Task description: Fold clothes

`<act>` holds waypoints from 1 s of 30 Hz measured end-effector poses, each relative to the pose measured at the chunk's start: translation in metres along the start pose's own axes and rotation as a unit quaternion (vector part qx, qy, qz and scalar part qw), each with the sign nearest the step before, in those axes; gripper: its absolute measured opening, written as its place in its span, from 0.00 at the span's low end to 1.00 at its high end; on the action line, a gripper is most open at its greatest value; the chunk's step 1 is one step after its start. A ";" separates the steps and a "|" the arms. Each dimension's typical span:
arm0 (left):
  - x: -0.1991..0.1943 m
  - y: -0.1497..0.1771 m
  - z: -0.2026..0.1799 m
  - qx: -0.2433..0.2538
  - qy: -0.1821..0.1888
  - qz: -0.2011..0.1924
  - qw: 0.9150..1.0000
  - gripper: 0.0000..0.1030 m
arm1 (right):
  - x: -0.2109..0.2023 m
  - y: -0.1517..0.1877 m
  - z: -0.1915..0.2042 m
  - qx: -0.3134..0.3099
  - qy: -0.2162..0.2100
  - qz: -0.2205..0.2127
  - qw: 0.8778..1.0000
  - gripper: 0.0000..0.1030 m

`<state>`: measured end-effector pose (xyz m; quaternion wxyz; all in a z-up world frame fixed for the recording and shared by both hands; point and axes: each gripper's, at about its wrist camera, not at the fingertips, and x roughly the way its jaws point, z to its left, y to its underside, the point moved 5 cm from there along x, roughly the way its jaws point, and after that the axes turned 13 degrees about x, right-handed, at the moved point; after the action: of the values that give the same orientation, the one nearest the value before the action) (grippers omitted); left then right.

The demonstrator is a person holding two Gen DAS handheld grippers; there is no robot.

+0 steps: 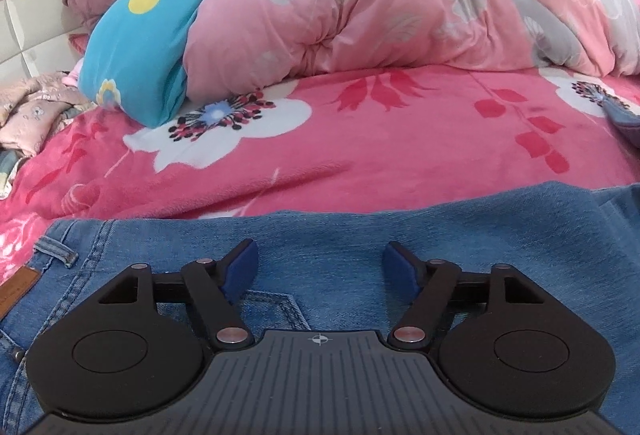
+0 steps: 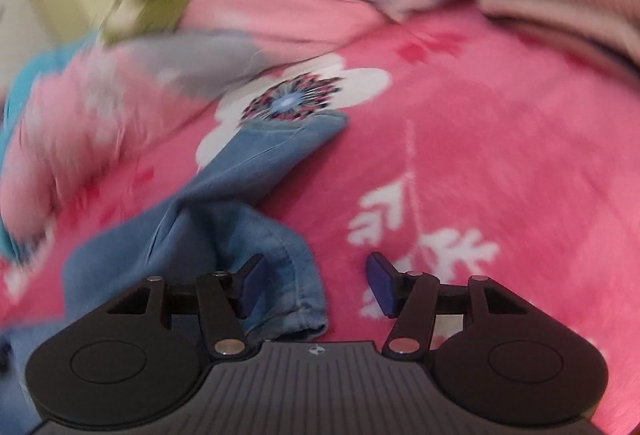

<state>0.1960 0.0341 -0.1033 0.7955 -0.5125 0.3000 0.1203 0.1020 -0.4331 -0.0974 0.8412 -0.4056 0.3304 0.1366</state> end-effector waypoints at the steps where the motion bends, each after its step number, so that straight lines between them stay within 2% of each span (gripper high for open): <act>1: 0.000 0.000 0.000 0.001 -0.002 -0.001 1.000 0.70 | 0.000 0.007 0.006 -0.021 0.002 0.006 1.000 0.27; 4: 0.000 0.001 0.001 -0.002 -0.002 -0.003 1.000 0.71 | -0.011 0.020 0.012 -0.055 0.010 -0.001 0.998 0.20; 7: 0.000 0.001 0.001 -0.004 -0.002 -0.004 1.000 0.71 | -0.050 0.025 0.005 -0.009 -0.017 -0.019 1.000 0.19; 10: 0.000 0.001 0.001 -0.003 -0.003 -0.004 1.000 0.71 | -0.111 0.031 0.006 0.017 -0.035 -0.064 0.997 0.19; 13: 0.000 0.001 0.001 -0.006 -0.002 -0.005 1.000 0.71 | -0.175 0.032 0.017 0.033 -0.086 -0.095 0.991 0.19; 16: 0.000 0.002 0.002 -0.009 0.000 -0.006 1.000 0.71 | -0.231 0.026 0.046 0.032 -0.171 -0.113 0.978 0.19; 19: 0.000 0.002 0.002 -0.012 0.002 -0.007 1.000 0.71 | -0.269 0.023 0.089 0.026 -0.290 -0.095 0.952 0.19; 22: 0.000 0.002 0.003 -0.015 0.004 -0.007 1.000 0.71 | -0.293 0.031 0.140 -0.004 -0.411 -0.056 0.910 0.19; 25: 0.000 0.002 0.003 -0.017 0.005 -0.007 1.000 0.71 | -0.298 0.047 0.185 -0.031 -0.499 -0.012 0.866 0.19; 27: 0.000 0.002 0.003 -0.017 0.004 -0.007 1.000 0.71 | -0.286 0.060 0.211 -0.040 -0.539 0.023 0.841 0.19; 28: 0.000 0.002 0.003 -0.017 0.004 -0.007 1.000 0.71 | -0.276 0.068 0.223 -0.044 -0.551 0.044 0.832 0.19; 29: 0.000 0.002 0.003 -0.017 0.004 -0.008 1.000 0.71 | -0.264 0.079 0.233 -0.048 -0.550 0.065 0.831 0.20; 30: 0.000 0.003 0.003 -0.017 0.004 -0.008 1.000 0.71 | -0.249 0.090 0.240 -0.055 -0.537 0.084 0.838 0.22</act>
<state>0.1953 0.0378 -0.1041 0.7866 -0.5283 0.2973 0.1170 -0.0210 -0.1812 0.1237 0.8481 -0.2852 -0.1480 0.4213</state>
